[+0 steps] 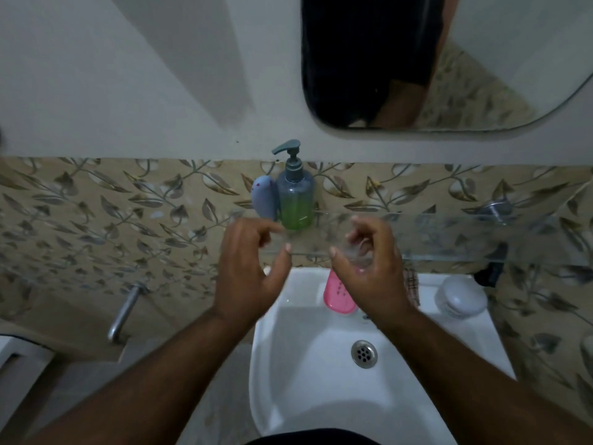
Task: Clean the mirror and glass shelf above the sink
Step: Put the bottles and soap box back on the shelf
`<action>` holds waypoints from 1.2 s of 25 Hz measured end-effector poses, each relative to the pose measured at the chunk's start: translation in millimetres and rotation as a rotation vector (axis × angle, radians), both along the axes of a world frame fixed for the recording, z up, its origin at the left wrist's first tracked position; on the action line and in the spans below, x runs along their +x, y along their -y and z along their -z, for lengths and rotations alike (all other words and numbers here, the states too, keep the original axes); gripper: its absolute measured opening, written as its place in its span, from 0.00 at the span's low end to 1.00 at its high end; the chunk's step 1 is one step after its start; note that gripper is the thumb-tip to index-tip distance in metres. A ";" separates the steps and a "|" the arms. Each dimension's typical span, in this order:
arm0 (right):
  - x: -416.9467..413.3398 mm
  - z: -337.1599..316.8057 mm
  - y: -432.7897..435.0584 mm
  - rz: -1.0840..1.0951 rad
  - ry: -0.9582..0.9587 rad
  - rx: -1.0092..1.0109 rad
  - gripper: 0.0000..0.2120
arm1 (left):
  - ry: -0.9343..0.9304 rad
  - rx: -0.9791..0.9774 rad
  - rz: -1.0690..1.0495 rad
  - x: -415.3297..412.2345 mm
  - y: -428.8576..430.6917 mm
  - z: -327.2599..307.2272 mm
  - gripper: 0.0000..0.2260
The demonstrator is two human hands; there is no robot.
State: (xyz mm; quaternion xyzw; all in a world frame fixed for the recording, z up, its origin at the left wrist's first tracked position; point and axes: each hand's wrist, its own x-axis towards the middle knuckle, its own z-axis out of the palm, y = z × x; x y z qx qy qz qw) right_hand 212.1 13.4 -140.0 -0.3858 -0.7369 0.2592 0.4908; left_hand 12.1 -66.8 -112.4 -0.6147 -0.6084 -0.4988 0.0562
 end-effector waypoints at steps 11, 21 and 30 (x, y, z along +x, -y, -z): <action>77.0 63.9 7.0 0.264 0.318 0.230 0.13 | -0.318 -0.934 0.220 50.1 -58.1 154.0 0.26; 119.8 17.7 -76.4 0.367 0.850 0.179 0.34 | -0.411 -0.956 0.098 118.5 -94.6 203.2 0.44; 116.8 18.1 -78.9 0.376 0.937 0.139 0.36 | -0.421 -0.845 0.068 99.9 -70.2 209.9 0.41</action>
